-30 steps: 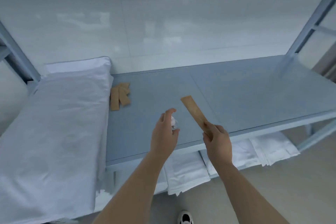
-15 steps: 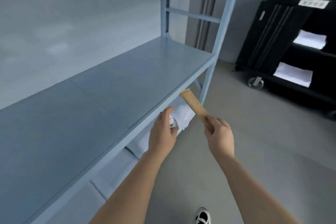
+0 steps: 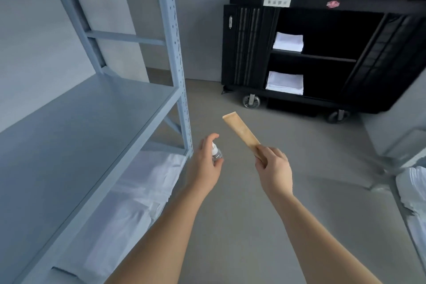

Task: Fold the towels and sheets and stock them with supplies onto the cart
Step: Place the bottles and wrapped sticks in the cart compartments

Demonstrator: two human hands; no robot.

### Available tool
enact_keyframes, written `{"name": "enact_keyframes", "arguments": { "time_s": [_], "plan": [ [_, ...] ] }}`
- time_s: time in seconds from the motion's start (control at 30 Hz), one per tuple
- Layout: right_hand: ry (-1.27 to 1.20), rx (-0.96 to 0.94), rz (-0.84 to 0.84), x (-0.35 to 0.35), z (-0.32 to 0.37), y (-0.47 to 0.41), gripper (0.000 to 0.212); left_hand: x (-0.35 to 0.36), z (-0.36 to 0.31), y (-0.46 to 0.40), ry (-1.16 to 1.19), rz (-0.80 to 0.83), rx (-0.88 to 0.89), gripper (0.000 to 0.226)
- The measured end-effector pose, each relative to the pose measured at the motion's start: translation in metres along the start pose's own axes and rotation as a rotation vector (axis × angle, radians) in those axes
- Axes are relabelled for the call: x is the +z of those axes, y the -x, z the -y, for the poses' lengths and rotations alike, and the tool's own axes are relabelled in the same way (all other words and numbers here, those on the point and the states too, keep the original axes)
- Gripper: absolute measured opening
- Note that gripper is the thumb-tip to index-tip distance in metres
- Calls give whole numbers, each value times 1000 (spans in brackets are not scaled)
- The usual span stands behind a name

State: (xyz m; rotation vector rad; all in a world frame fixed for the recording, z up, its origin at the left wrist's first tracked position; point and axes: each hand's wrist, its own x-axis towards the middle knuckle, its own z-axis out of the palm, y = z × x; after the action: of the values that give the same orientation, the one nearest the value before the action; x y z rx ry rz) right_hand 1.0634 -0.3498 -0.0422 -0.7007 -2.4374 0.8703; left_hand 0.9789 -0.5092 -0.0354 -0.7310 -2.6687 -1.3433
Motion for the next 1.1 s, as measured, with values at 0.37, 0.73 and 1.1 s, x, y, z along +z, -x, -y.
{"name": "enact_keyframes", "arguments": {
  "time_s": [0.37,0.73,1.1],
  "plan": [
    [-9,64,-74,-18,-62,-156,32,105,-40,-157,66,37,75,55],
    [10,88,-130,32,-104,-380,32,202,-7,-389,131,117,94,58],
    [54,105,-182,49,-115,-603,35,259,-22,-620,100,121,214,59]
  ]
}}
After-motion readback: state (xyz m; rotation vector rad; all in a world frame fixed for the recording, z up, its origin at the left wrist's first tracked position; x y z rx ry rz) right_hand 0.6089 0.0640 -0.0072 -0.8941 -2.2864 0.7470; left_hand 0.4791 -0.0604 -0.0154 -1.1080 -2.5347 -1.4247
